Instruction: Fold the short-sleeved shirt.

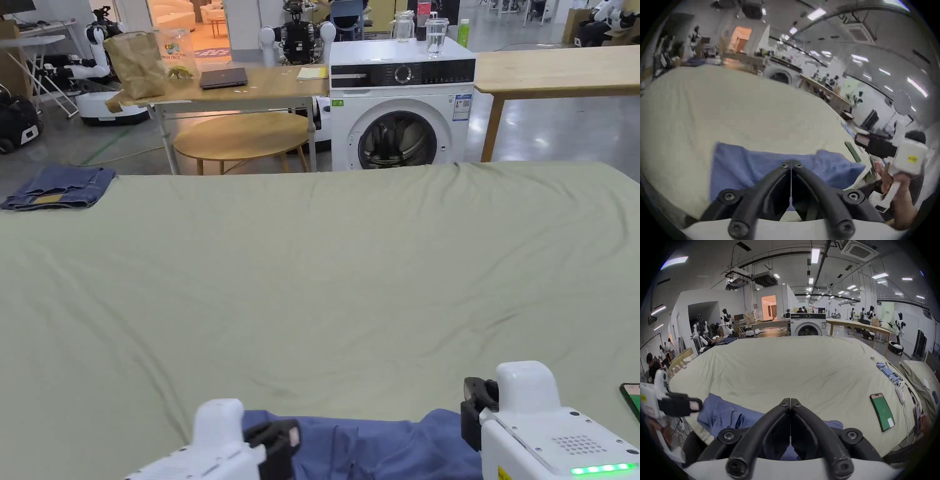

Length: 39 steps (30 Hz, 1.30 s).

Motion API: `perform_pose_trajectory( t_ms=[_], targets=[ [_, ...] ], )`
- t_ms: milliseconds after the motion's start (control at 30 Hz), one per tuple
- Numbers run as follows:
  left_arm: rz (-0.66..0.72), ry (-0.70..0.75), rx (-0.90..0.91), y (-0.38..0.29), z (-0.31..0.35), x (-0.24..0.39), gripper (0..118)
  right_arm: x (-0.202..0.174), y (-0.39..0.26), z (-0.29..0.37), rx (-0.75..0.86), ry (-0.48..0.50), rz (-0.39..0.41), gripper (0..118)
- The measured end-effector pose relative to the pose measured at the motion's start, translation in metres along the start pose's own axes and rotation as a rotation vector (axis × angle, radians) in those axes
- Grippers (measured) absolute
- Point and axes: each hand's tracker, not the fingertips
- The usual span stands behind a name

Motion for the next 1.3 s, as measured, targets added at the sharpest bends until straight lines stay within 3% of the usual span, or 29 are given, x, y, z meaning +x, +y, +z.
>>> perform_pose_trajectory(
  t_ms=[133,167,233,267,400,500,633,667,700,733,767,833,900,1067,1200,1300],
  targets=[
    [0.036,0.048,-0.024,-0.006,0.009,-0.028,2,-0.006,-0.001,-0.007,-0.015,0.016,-0.014,0],
    [0.058,0.071,-0.018,-0.008,0.013,-0.035,27,-0.009,-0.002,-0.006,-0.014,0.021,-0.01,0],
    [0.138,0.041,-0.001,-0.012,0.017,-0.053,114,-0.013,-0.001,-0.005,-0.015,0.03,-0.005,0],
    [0.198,0.015,0.0,-0.014,0.019,-0.064,118,-0.015,-0.002,-0.004,-0.015,0.034,-0.003,0],
    [0.514,-0.036,-0.01,-0.031,0.018,-0.125,118,-0.017,-0.002,-0.006,-0.022,0.029,0.005,0],
    [0.735,-0.181,-0.088,-0.056,-0.005,-0.154,118,-0.018,-0.002,-0.006,-0.027,0.028,0.001,0],
    [0.831,-0.413,-0.057,-0.072,-0.042,-0.152,114,-0.02,-0.001,-0.006,-0.027,0.018,0.011,0],
    [0.855,-0.434,-0.083,-0.068,-0.049,-0.146,100,-0.02,0.0,-0.006,-0.029,0.019,0.007,0],
    [0.872,-0.451,-0.086,-0.068,-0.055,-0.141,71,-0.02,0.0,-0.006,-0.031,0.018,0.005,0],
    [0.893,-0.452,-0.099,-0.071,-0.064,-0.138,23,-0.021,0.0,-0.006,-0.031,0.016,0.007,0],
    [0.891,-0.388,-0.13,-0.074,-0.069,-0.127,10,-0.022,0.0,-0.006,-0.032,0.013,0.013,0],
    [0.818,-0.25,-0.139,-0.078,-0.07,-0.13,10,-0.022,0.001,-0.006,-0.036,0.009,0.022,0],
    [0.888,-0.329,-0.067,-0.076,-0.059,-0.133,9,-0.023,0.001,-0.006,-0.037,0.005,0.028,0],
    [0.678,-0.106,0.049,-0.033,-0.003,-0.157,9,-0.019,0.002,-0.006,-0.035,-0.005,0.023,0],
    [0.3,0.15,0.062,0.01,0.034,-0.153,9,-0.019,0.001,-0.006,-0.034,0.0,0.03,0],
    [0.109,0.193,0.016,0.027,0.033,-0.105,9,-0.019,-0.001,-0.006,-0.033,0.005,0.026,0]
  ],
)
